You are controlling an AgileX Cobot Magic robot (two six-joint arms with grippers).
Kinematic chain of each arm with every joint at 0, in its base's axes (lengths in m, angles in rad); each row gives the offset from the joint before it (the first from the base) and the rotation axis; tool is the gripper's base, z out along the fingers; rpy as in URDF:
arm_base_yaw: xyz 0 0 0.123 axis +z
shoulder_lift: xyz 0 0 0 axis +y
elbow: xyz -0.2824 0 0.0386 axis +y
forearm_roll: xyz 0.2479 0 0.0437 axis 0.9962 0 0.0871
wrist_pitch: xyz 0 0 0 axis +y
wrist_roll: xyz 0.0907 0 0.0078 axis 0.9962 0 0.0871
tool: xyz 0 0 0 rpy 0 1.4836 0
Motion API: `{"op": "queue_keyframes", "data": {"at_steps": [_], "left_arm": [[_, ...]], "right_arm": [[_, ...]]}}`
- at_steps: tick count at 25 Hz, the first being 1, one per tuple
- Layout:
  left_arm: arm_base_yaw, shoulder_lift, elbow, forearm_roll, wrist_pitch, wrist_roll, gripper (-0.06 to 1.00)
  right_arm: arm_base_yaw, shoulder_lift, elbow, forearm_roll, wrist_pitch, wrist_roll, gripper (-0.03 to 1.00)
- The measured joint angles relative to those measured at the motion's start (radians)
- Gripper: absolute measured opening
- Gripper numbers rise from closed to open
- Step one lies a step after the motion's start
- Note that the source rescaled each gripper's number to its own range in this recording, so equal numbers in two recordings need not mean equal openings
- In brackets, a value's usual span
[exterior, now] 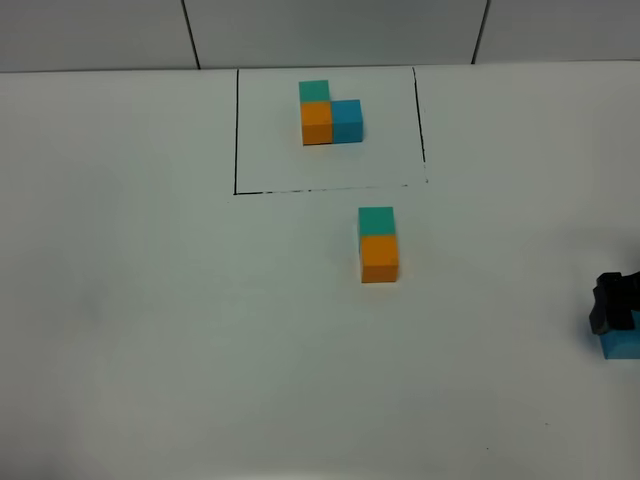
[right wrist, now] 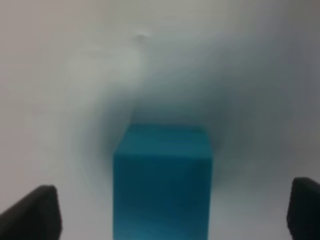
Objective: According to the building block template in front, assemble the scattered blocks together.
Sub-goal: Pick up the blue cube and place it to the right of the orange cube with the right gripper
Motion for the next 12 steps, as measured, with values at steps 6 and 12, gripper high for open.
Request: {"op": "queue_keyframes", "data": {"at_steps": [6,12], "left_arm": [[0.000,0.000,0.000,0.000,0.000,0.000,0.68],[0.000,0.000,0.000,0.000,0.000,0.000,0.68]], "right_arm": [[0.000,0.065,0.000,0.000,-0.028,0.000,0.83],[0.000,0.093,0.029,0.007,-0.059,0.000,0.78]]}}
